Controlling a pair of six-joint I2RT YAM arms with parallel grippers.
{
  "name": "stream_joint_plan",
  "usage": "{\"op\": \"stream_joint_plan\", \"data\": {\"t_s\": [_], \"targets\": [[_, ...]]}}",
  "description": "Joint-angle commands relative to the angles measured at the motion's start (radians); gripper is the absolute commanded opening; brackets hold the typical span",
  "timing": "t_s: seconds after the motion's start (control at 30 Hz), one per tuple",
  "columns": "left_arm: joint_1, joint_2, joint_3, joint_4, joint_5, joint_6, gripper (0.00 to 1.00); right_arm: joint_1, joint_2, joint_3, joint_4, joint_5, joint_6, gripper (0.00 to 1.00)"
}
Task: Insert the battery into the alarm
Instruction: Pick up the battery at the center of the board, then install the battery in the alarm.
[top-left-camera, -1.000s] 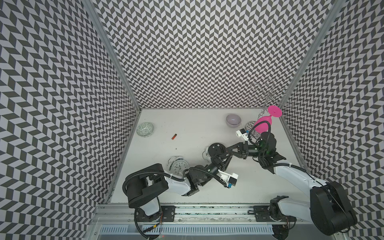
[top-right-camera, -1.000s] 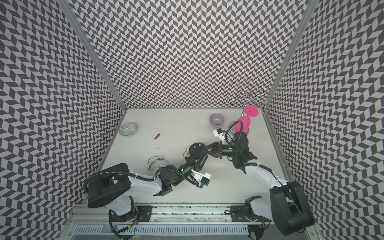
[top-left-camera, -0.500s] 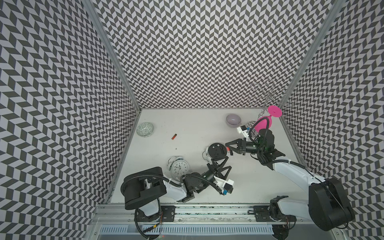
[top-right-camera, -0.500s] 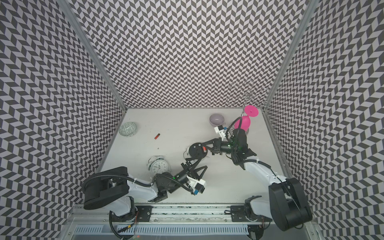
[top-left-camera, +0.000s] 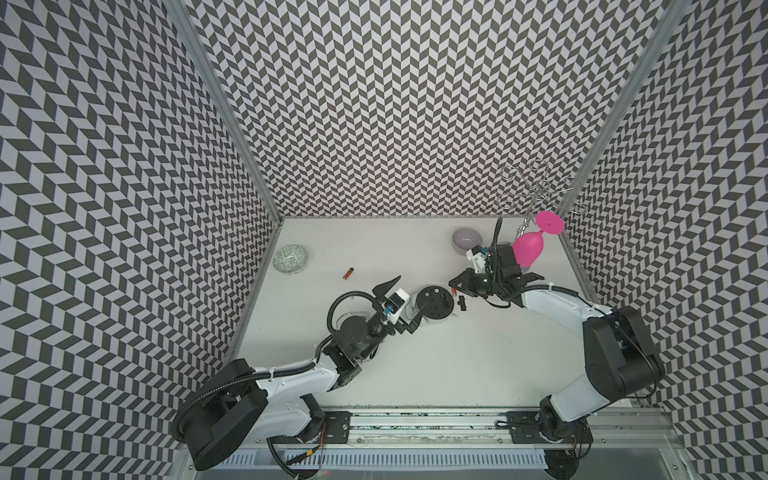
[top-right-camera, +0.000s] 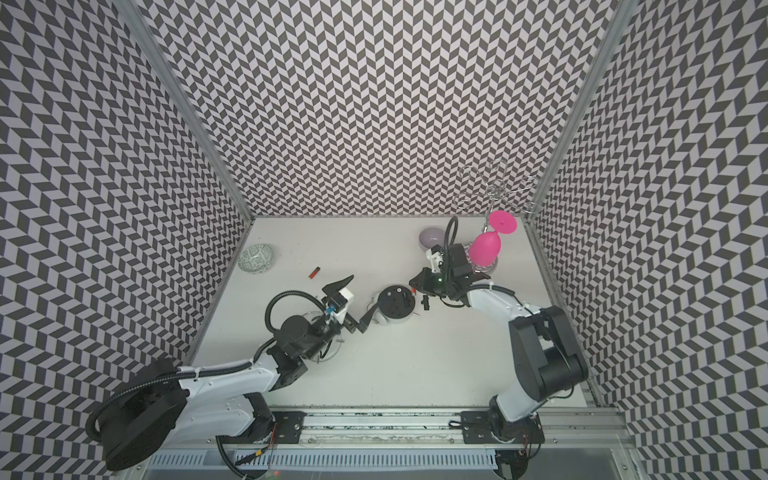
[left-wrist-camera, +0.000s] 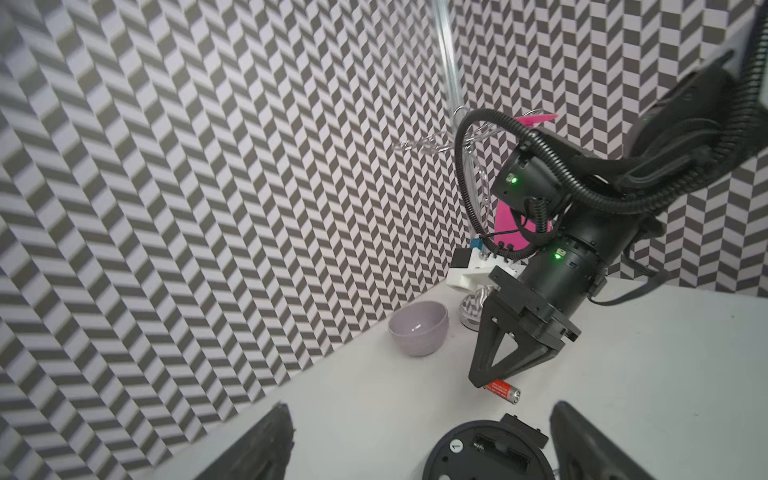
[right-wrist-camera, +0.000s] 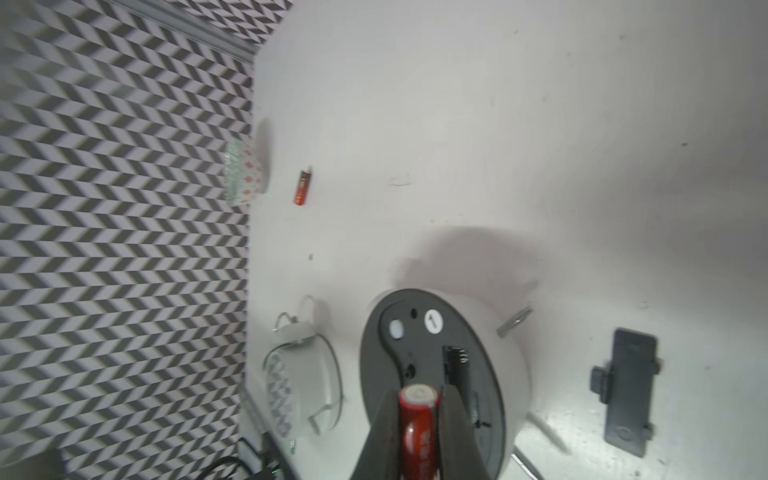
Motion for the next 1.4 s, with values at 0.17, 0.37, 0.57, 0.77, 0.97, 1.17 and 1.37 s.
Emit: {"op": "stream_joint_plan", "data": {"t_s": [0.17,0.37,0.57,0.77,0.97,1.17,1.37], "targets": [[0.204,-0.006,0.112,-0.302,0.288,-0.488,0.97,0.129,0.101,0.147,-0.246,0.297,-0.094,0.04],[0.232,-0.031,0.093,-0.343,0.275,-0.486,0.98,0.171,0.153,0.204,-0.308,0.36,-0.093,0.05],[0.243,-0.06,0.059,-0.326,0.265,-0.476,0.98,0.204,0.181,0.24,-0.355,0.368,-0.094,0.07],[0.244,-0.065,0.05,-0.313,0.263,-0.477,0.98,0.239,0.163,0.251,-0.397,0.421,-0.082,0.08],[0.245,-0.069,0.043,-0.307,0.265,-0.487,0.98,0.249,0.17,0.247,-0.382,0.458,-0.077,0.1],[0.244,-0.076,0.043,-0.312,0.26,-0.481,0.98,0.253,0.185,0.256,-0.381,0.506,-0.077,0.16],[0.245,-0.063,0.046,-0.306,0.263,-0.48,0.98,0.257,0.181,0.268,-0.375,0.543,-0.083,0.32]]}}
